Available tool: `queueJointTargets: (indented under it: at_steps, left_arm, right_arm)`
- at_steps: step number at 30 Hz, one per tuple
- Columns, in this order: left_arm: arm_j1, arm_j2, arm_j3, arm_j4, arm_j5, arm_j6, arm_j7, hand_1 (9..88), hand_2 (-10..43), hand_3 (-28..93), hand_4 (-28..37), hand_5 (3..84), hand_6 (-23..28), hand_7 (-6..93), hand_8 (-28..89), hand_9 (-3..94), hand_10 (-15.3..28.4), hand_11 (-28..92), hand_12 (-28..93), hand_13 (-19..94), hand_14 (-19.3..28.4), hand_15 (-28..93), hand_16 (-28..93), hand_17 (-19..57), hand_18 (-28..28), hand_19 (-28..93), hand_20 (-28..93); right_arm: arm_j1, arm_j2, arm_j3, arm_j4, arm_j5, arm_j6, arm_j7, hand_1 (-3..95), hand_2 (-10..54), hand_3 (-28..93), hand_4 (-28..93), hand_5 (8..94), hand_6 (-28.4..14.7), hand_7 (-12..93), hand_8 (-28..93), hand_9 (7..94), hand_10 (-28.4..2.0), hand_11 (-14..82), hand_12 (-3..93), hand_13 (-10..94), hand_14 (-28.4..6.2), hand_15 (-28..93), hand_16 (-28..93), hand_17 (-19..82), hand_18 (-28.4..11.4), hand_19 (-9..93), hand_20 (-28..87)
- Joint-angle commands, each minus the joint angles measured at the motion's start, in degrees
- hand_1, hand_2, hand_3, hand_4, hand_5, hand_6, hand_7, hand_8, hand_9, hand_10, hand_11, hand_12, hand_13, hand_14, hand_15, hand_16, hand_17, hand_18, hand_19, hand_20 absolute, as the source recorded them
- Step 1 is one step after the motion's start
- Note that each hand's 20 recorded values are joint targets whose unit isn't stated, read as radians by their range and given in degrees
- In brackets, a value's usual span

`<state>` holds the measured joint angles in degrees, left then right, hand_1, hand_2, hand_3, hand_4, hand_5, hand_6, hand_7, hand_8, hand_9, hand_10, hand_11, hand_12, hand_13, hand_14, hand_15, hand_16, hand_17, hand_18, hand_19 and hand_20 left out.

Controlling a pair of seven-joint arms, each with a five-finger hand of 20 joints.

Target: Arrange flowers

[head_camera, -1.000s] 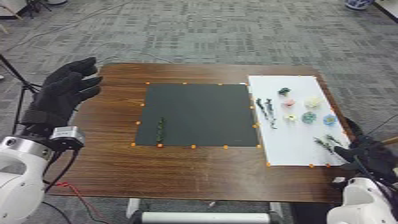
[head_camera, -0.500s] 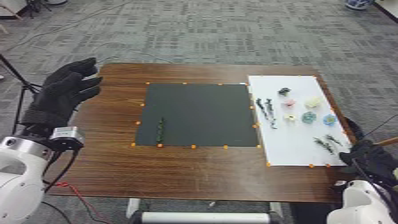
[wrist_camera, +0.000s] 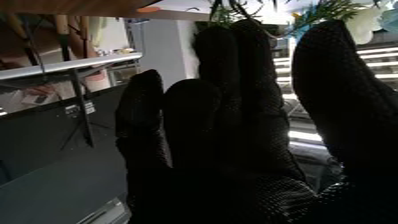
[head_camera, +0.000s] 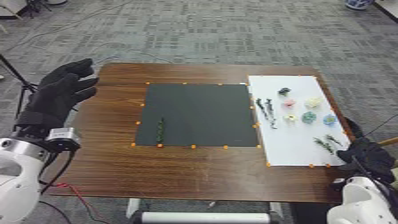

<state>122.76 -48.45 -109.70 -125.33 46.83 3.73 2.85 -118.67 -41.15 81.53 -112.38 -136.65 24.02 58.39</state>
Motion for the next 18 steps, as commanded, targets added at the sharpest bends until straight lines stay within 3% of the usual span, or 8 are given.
queueJointTargets:
  at_steps: [1, 5, 9, 12, 18]
  left_arm:
    - [1.61, -0.92, -1.00, -0.87, -0.09, 0.45, 0.09, 27.2, -7.2, 69, -28.2, 23.5, 2.2, 30.0, -14, 15.9, 10.5, 32, 13, 10, 13.6, 48, -8, -9.2, 19.4, 40, 12]
    - [1.42, -0.94, -0.98, -0.77, -0.17, 0.58, -0.04, 27.2, -7.1, 69, -28.2, 23.5, 2.3, 30.0, -14, 15.9, 10.4, 32, 13, 10, 13.6, 48, -8, -9.2, 19.4, 40, 12]
    - [1.09, -0.89, -0.90, -0.69, -0.22, 0.54, -0.25, 27.2, -7.1, 69, -28.2, 23.5, 2.3, 29.8, -14, 15.9, 10.4, 32, 13, 10, 13.6, 48, -8, -9.2, 19.4, 40, 12]
    - [1.16, -0.81, -1.39, -0.79, -0.18, 0.59, -0.23, 27.2, -7.0, 69, -28.2, 23.5, 2.3, 29.9, -14, 15.9, 10.5, 32, 13, 10, 13.6, 48, -8, -9.2, 19.4, 40, 12]
    - [1.66, -0.50, -3.18, -1.20, -0.17, 1.16, 0.05, 27.2, -7.0, 69, -28.2, 23.5, 2.3, 29.8, -14, 15.9, 10.5, 32, 13, 10, 13.7, 48, -8, -9.2, 19.4, 40, 12]
  right_arm:
    - [1.25, -0.07, -1.76, 1.82, 0.94, -1.73, -0.87, 38.9, -9.5, 81, -28, 58.4, 0.4, 46, 6, 62.3, -10.4, 41.9, 42.6, 60, -9.8, 81, 36, 29, -19.6, 79, 48]
    - [2.02, -0.02, -2.43, 1.64, 1.69, -2.22, -1.80, 44.2, -9.5, 79, -28, 63.9, 0.9, 49, 7, 69.9, -7.7, 36.7, 54.6, 62, -8.8, 80, 36, 30, -19.2, 79, 48]
    - [2.27, -0.06, -2.33, 1.15, 3.34, -3.38, -2.88, 47.6, -9.5, 80, -28, 69.9, 1.4, 48, 9, 74.4, -6.6, 38.3, 57.9, 67, -7.7, 79, 36, 32, -19.3, 81, 48]
    - [1.98, 0.00, -1.78, 0.30, 4.36, -1.74, -5.42, 48.6, -9.5, 82, -28, 72.7, 1.2, 47, 10, 79.2, -5.0, 38.3, 60.5, 71, -6.4, 80, 37, 35, -19.1, 82, 48]
    - [6.23, 2.09, -4.27, -2.95, 4.78, 4.18, -7.74, 49.1, -9.5, 86, -27, 72.0, -1.3, 54, 1, 82.8, -5.2, 36.1, 62.6, 75, -5.0, 78, 39, 36, -18.9, 82, 48]
